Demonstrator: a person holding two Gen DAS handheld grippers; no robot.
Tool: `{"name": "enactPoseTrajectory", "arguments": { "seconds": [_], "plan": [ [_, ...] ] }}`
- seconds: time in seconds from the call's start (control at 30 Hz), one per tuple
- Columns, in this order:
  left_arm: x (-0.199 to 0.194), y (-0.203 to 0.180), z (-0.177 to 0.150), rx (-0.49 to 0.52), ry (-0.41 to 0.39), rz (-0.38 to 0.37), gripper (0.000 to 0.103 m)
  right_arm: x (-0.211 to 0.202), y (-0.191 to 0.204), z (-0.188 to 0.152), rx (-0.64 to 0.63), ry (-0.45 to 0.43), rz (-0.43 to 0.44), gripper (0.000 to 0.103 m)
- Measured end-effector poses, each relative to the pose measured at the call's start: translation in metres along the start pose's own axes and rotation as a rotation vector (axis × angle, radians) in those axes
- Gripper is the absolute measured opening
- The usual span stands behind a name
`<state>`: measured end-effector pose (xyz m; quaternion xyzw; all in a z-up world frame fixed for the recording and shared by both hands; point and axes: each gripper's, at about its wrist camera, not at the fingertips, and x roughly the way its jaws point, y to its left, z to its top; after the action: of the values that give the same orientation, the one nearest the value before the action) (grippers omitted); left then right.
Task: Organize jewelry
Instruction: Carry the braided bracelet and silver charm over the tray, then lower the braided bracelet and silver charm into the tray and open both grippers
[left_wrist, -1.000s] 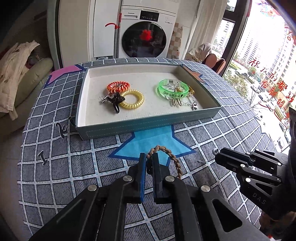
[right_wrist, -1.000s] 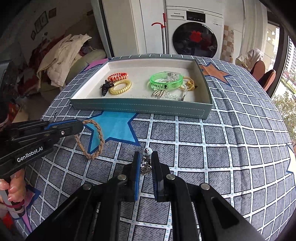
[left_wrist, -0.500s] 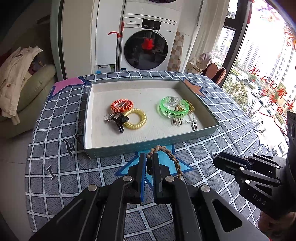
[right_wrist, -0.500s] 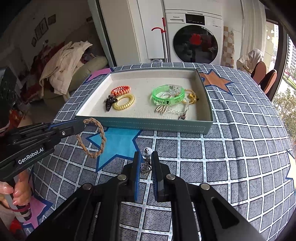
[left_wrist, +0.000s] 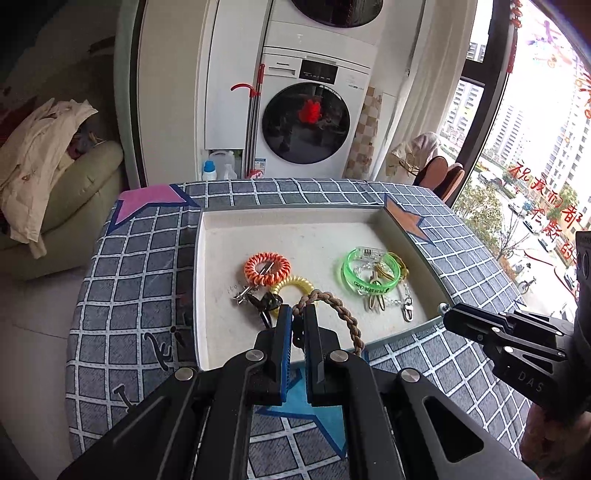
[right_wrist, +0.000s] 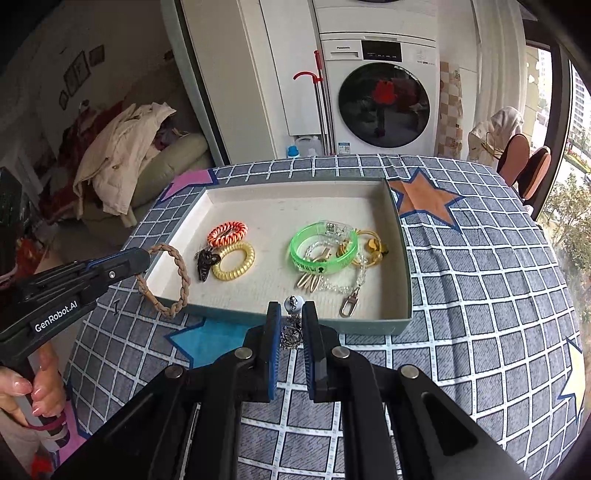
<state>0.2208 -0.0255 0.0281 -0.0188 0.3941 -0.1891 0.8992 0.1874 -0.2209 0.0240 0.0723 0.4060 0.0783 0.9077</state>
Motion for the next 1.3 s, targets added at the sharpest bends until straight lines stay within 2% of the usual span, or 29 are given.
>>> {"name": "enactPoseTrajectory", "arguments": {
  "seconds": [0.23, 0.6, 1.0, 1.3],
  "plan": [
    [0.018, 0.009, 0.006, -0.017, 0.016, 0.025, 0.026, 0.015, -0.007, 0.014, 0.018, 0.006, -0.015, 0.012],
    [0.033, 0.010, 0.009, -0.021, 0.025, 0.035, 0.026, 0.029, -0.013, 0.019, 0.023, 0.019, -0.020, 0.012],
    [0.051, -0.003, 0.026, 0.011, 0.028, 0.020, 0.026, 0.047, -0.020, 0.035, 0.048, 0.038, 0.001, 0.012],
    [0.076, -0.013, 0.021, 0.049, 0.066, 0.038, 0.026, 0.070, -0.026, 0.032, 0.067, 0.083, -0.002, 0.012]
  ]
}}
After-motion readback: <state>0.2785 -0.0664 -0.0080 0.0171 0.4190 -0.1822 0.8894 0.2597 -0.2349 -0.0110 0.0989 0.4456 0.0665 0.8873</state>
